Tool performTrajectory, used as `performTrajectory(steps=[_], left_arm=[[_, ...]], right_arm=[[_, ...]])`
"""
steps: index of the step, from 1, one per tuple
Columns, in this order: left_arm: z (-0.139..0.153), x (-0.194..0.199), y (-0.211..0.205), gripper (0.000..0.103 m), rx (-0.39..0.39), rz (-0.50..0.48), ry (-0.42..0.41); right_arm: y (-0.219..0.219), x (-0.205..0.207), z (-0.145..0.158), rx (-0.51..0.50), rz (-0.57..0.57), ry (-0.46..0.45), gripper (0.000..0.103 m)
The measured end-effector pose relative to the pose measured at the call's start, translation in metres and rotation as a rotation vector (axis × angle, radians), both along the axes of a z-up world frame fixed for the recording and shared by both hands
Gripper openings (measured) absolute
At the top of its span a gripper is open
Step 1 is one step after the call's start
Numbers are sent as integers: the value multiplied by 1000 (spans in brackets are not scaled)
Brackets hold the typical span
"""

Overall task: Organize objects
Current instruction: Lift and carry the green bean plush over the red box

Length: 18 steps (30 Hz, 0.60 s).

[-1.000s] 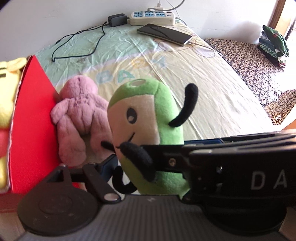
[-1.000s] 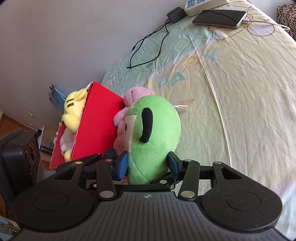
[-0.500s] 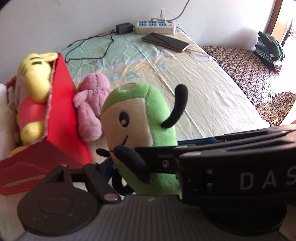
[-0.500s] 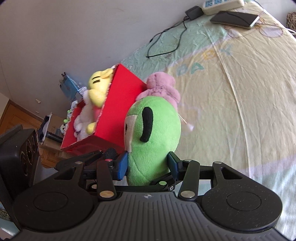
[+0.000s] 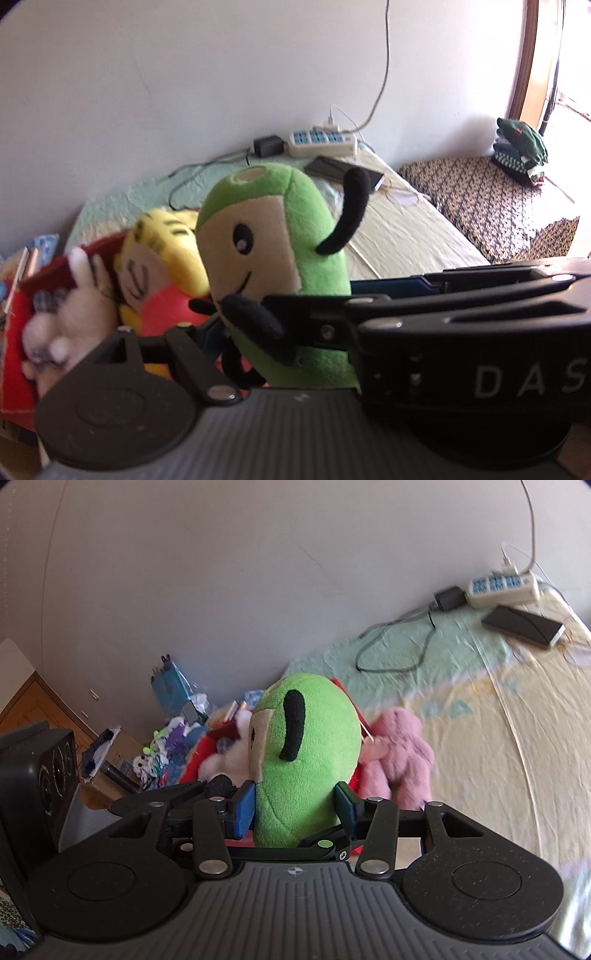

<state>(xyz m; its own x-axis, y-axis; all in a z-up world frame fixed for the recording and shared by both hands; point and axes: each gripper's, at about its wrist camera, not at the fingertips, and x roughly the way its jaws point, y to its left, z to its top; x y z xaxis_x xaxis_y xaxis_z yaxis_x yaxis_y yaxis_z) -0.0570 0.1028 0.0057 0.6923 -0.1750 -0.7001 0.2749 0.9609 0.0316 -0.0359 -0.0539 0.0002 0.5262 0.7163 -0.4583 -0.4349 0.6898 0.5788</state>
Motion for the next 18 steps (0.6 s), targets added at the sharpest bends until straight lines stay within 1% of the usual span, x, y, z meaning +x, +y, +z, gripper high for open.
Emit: performTrajectory(steps=[4, 9, 14, 18], left_arm=[[11, 3, 30, 73, 0, 18, -45], [11, 8, 68, 73, 11, 43, -57], [-1, 19, 103, 74, 22, 65, -35], [-16, 32, 123, 74, 23, 71, 0]], right_arm=[[28, 4, 11, 3, 15, -52, 50], [65, 13, 7, 17, 34, -61, 50], [99, 27, -4, 33, 40, -29, 50], [121, 33, -14, 10, 34, -7, 50]])
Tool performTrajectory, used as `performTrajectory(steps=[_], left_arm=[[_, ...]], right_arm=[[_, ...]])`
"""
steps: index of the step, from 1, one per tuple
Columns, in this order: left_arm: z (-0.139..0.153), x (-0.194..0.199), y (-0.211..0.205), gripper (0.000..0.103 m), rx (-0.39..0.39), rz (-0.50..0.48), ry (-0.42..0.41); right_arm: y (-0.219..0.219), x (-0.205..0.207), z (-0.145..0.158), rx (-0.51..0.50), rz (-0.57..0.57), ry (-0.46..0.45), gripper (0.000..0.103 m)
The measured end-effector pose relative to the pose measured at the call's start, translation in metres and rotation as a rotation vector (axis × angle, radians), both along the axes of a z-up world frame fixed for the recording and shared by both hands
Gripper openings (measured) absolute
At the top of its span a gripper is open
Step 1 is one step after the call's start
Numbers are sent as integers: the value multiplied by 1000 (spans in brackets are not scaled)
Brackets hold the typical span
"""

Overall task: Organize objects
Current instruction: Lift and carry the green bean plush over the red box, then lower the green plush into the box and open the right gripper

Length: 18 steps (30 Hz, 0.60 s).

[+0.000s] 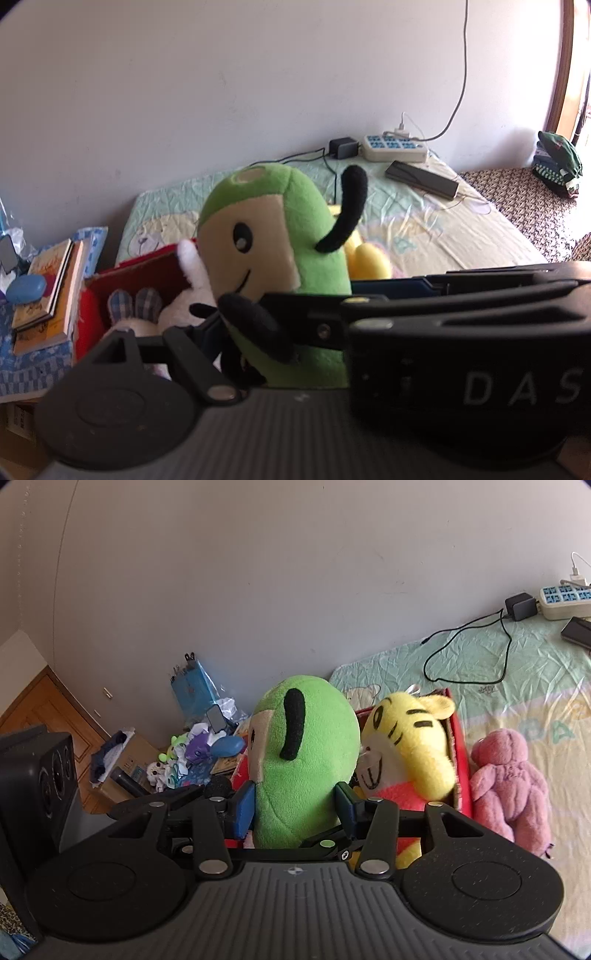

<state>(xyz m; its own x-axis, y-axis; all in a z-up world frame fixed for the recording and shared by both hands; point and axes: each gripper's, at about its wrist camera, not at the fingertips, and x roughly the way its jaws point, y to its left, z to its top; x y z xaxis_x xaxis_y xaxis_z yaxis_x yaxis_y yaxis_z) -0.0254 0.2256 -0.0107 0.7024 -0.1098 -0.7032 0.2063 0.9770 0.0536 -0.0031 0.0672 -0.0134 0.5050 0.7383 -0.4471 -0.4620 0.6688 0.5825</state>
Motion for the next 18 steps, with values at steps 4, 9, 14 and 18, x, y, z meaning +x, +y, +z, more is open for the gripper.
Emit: performTrajectory(steps=[4, 9, 14, 18], left_arm=[[-17, 12, 12, 76, 0, 6, 41], [-35, 25, 23, 78, 2, 17, 82], [-45, 32, 34, 79, -19, 26, 118], [-47, 33, 38, 81, -18, 26, 115]], right_arm=[[14, 9, -13, -29, -13, 53, 50], [31, 16, -24, -81, -16, 91, 50], [43, 20, -30, -126, -7, 109, 50], [49, 25, -32, -143, 6, 130, 50]])
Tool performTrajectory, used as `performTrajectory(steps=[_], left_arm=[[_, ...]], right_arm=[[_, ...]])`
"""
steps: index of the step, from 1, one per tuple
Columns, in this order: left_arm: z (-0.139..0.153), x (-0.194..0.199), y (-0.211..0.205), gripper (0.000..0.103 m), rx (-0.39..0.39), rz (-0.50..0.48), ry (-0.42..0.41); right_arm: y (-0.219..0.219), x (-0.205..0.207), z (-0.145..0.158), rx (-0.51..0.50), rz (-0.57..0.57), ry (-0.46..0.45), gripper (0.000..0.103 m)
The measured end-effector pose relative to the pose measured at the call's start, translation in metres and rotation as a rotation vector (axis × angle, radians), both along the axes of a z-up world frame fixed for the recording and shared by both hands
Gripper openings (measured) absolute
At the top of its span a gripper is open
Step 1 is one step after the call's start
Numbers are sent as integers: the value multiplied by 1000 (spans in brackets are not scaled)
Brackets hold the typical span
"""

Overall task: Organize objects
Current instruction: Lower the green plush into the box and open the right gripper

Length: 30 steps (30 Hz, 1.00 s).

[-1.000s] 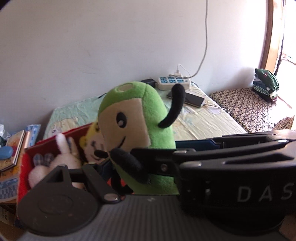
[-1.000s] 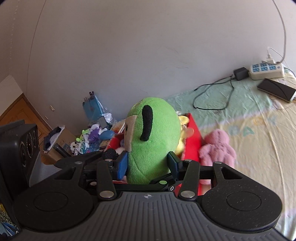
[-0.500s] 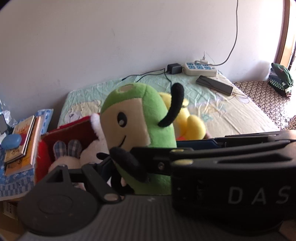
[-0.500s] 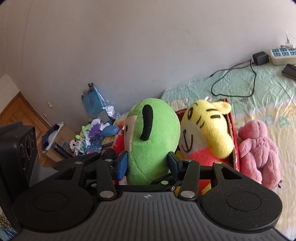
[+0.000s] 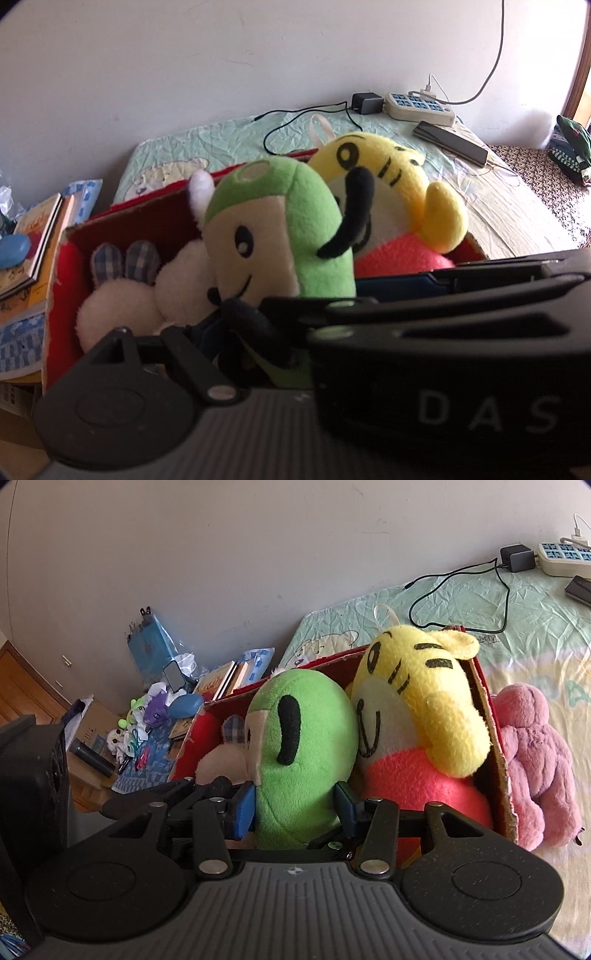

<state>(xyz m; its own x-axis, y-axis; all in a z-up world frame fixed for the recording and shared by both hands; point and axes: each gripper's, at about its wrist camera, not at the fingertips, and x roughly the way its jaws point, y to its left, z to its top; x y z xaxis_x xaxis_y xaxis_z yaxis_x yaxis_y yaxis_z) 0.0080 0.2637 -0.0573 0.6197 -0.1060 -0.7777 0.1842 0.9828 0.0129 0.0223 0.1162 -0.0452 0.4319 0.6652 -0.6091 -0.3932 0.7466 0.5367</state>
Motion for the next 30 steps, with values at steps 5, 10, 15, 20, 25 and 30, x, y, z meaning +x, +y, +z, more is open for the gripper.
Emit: performTrajectory(steps=[5, 10, 15, 20, 25, 30], left_arm=[[-3, 6, 3, 85, 13, 10, 8], [-2, 7, 4, 89, 12, 10, 13], [-2, 7, 2, 90, 12, 13, 19], [0, 7, 1, 90, 11, 25, 33], [3, 3, 1, 90, 22, 36, 44], [7, -3, 4, 90, 27, 50, 45]], right_arm=[[3, 10, -7, 16, -1, 48, 50], [-1, 9, -8, 44, -13, 63, 53], [-9, 1, -3, 70, -37, 42, 57], [-21, -6, 4, 92, -86, -1, 56], [-25, -5, 5, 91, -115, -7, 46], [-26, -9, 6, 98, -128, -18, 43]])
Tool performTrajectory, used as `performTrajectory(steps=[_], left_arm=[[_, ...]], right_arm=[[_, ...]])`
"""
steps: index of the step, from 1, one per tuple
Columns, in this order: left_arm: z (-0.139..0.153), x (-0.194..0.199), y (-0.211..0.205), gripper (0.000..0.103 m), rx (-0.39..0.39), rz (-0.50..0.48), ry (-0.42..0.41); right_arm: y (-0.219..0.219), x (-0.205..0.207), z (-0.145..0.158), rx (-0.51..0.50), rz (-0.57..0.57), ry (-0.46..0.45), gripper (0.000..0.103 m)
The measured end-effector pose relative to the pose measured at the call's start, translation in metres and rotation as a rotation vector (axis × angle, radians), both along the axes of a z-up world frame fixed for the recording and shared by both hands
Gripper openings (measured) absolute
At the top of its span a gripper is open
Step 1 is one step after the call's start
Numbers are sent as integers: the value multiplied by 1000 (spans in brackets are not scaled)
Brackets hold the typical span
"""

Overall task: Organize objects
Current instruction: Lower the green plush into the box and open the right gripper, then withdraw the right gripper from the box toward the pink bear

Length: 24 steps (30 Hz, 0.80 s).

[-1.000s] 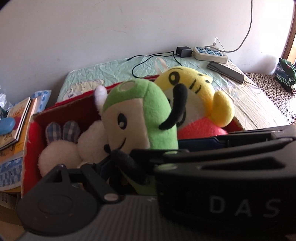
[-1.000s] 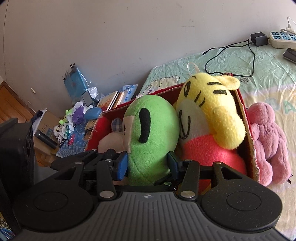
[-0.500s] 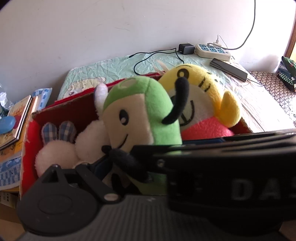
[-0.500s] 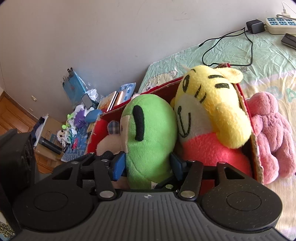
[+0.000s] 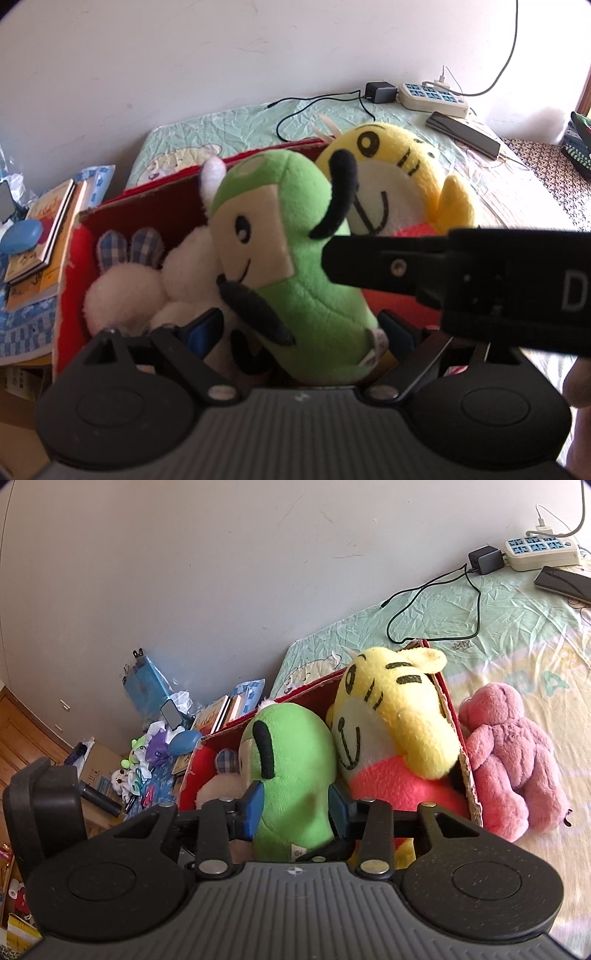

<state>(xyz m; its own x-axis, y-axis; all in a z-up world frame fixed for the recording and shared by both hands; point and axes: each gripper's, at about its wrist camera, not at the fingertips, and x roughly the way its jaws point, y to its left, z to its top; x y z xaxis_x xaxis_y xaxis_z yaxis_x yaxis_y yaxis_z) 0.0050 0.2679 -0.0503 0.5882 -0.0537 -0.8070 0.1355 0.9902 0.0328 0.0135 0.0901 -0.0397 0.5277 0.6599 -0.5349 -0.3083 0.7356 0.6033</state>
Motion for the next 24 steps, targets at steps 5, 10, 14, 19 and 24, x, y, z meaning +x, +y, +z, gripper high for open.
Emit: performTrajectory(steps=[5, 10, 14, 19, 24], left_arm=[[4, -5, 4, 92, -1, 23, 15], [6, -12, 4, 93, 10, 35, 30], [9, -17, 4, 93, 15, 54, 34], [17, -25, 2, 93, 27, 70, 21], [28, -36, 0, 93, 42, 88, 0]], right_arm=[[-3, -6, 1, 3, -17, -5, 43], [-5, -12, 2, -4, -30, -10, 43], [-9, -19, 3, -13, -42, -19, 43], [-14, -27, 5, -29, -52, -30, 43], [-18, -34, 9, -30, -47, -45, 43]])
